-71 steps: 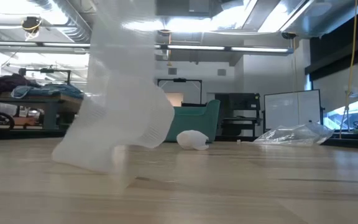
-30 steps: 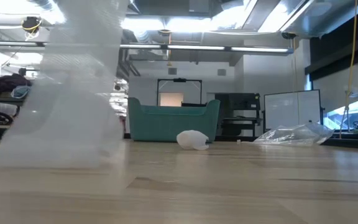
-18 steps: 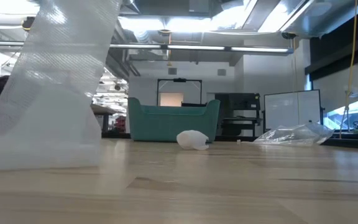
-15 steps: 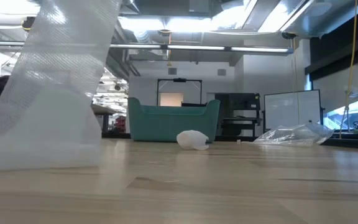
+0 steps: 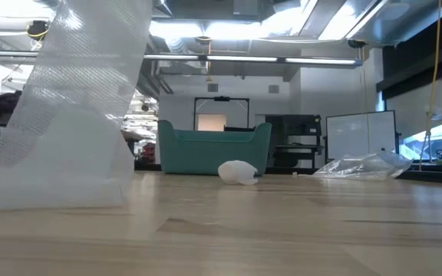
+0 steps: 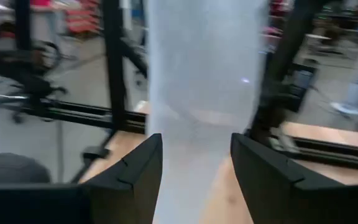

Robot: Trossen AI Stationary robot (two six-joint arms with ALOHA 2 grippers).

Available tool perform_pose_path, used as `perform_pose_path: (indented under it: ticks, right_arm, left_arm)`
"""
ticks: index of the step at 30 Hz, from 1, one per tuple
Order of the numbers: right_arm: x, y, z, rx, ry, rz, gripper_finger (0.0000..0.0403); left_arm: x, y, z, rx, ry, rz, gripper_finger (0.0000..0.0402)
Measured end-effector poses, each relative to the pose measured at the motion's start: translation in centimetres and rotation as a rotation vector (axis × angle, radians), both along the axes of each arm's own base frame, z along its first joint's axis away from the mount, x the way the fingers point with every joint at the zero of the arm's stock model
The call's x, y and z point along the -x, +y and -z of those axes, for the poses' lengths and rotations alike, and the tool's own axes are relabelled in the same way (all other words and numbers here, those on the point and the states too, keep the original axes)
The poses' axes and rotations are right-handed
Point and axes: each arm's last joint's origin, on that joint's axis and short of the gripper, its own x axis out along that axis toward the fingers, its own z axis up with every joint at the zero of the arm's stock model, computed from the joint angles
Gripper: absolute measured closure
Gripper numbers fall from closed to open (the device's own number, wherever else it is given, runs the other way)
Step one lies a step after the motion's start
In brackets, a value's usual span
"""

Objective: Roll bandage
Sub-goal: Roll the bottom white bandage

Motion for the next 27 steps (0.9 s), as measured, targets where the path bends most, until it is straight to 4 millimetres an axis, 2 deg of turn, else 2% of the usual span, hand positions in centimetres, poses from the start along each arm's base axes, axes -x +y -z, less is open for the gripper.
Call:
perform_pose_path:
  ticks: [4, 9, 11, 16, 20, 24, 27]
  right_arm:
    - [-1.0, 0.2, 1.6, -0.023, -0.023, -0.047, 0.0210]
    - [-1.2, 0.2, 2.0, -0.016, -0.021, -0.045, 0.0210]
    - [-0.8, 0.0, 1.7, 0.002, 0.018, -0.016, 0.0210]
    - [0.9, -0.8, -0.7, 0.035, 0.090, 0.040, 0.0210]
    - [2.0, -1.3, -1.5, 0.074, 0.160, 0.076, 0.0210]
    - [1.4, -2.6, -2.0, 0.113, 0.089, 0.130, 0.0210]
    - [0.3, -3.8, -1.7, 0.109, 0.033, 0.038, 0.0210]
  left_arm:
    - [0.0, 0.0, 0.0, 0.001, 0.001, 0.000, 0.0361]
    - [0.0, 0.0, 0.0, 0.017, -0.002, 0.001, 0.0361]
    - [0.0, 0.0, 0.1, 0.022, -0.001, 0.003, 0.0361]
    - [0.0, -0.1, 0.2, 0.026, 0.004, 0.005, 0.0361]
    - [0.0, -0.1, 0.2, 0.030, 0.004, 0.005, 0.0361]
    - [-0.2, 0.0, 0.2, 0.033, 0.001, 0.025, 0.0361]
    - [-0.5, 0.1, 0.2, 0.048, -0.005, 0.101, 0.0361]
